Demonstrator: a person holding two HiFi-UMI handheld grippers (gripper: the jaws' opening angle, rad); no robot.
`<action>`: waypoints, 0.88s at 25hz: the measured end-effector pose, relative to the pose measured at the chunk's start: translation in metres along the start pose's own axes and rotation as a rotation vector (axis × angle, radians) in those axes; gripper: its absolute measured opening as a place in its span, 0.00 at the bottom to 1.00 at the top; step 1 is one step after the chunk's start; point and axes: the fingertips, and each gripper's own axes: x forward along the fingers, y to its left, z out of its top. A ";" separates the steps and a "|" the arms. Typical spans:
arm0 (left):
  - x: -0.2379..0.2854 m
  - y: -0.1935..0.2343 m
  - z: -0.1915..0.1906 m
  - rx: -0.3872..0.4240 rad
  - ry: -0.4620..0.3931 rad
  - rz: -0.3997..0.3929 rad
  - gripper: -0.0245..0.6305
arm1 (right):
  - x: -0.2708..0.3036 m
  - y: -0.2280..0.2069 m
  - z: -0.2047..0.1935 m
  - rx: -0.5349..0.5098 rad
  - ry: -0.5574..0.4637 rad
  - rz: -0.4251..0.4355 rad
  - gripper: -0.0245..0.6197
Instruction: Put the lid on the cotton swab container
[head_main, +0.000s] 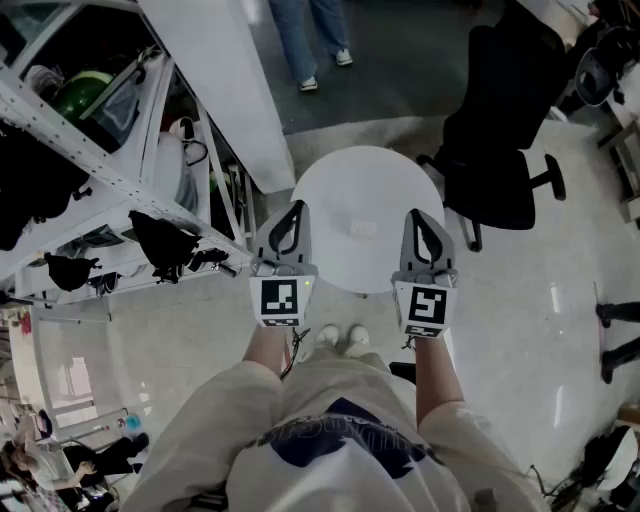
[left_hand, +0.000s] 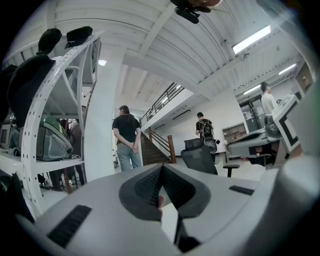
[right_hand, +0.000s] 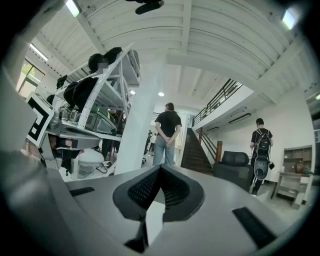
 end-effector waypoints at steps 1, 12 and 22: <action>0.000 0.000 0.000 0.000 0.000 0.000 0.04 | 0.001 0.000 0.000 -0.001 -0.001 0.001 0.05; 0.004 -0.006 -0.001 0.000 0.007 -0.008 0.04 | 0.003 0.003 -0.001 -0.022 0.008 0.022 0.05; 0.005 -0.006 -0.015 -0.030 0.101 -0.132 0.04 | -0.013 -0.074 -0.017 0.494 -0.060 0.088 0.05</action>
